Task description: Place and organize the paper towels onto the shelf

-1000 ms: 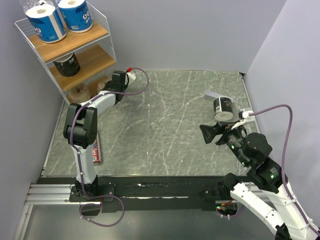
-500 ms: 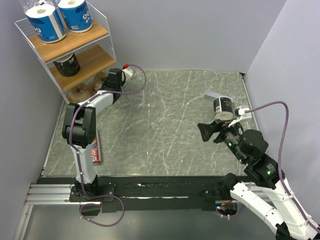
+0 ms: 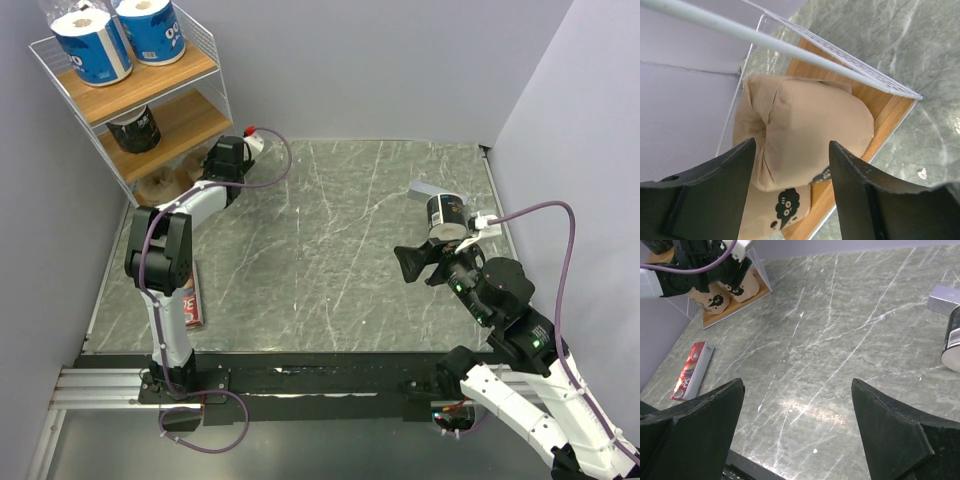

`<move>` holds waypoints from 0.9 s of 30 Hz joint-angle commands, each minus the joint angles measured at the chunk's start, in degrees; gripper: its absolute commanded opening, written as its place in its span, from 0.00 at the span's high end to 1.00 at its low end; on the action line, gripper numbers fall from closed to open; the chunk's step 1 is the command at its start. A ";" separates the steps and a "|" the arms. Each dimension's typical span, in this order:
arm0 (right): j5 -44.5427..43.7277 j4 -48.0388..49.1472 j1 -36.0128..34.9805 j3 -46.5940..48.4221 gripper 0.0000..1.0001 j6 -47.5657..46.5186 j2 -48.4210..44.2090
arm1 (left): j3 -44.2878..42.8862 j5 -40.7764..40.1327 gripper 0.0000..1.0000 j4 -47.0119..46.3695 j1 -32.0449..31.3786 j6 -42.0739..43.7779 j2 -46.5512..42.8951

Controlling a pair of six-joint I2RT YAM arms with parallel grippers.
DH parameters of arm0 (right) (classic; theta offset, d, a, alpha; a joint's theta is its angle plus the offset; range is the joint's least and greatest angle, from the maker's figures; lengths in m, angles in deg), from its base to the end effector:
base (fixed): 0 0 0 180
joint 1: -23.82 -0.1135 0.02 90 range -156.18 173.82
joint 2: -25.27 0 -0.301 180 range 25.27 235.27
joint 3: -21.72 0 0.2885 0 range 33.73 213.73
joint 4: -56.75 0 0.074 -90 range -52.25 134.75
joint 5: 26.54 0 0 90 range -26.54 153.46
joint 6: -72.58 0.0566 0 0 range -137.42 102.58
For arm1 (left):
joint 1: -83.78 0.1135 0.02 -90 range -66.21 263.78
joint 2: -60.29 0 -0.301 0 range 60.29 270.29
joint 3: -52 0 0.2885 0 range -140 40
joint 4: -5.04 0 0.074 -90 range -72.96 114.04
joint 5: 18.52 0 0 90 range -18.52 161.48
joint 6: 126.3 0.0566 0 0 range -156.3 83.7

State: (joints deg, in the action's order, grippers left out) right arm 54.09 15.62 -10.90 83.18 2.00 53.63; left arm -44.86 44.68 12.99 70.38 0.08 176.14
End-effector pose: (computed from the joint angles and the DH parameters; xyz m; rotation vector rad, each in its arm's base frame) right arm 0.1083 0.0638 0.3959 -0.1087 1.7379 0.5600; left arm 0.5264 -0.0992 0.2341 0.5886 1.9777 0.7262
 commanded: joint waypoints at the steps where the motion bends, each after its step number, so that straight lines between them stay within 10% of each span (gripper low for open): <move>1: -0.04 3.37 0.09 0.12 0.05 0.18 -0.67 | -1.02 0.87 0.34 1.14 -0.30 -5.35 -5.89; 14: -8.73 13.66 0.53 -1.30 0.05 -2.44 13.46 | 9.54 22.75 0.30 10.19 -3.20 -25.91 -24.00; 17: -14.62 13.74 1.49 2.31 0.05 -7.44 19.70 | 6.38 33.09 0.04 18.20 -4.52 -31.89 -26.55; 27: -10.41 7.59 24.69 6.63 0.05 7.37 32.18 | 8.65 34.55 0.04 26.81 -14.80 -34.62 -39.38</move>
State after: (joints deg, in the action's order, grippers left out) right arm 43.10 24.32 8.82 88.31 1.24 83.66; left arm -36.18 77.75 35.68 57.44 -32.38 143.05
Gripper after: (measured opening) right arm 0.952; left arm 0.964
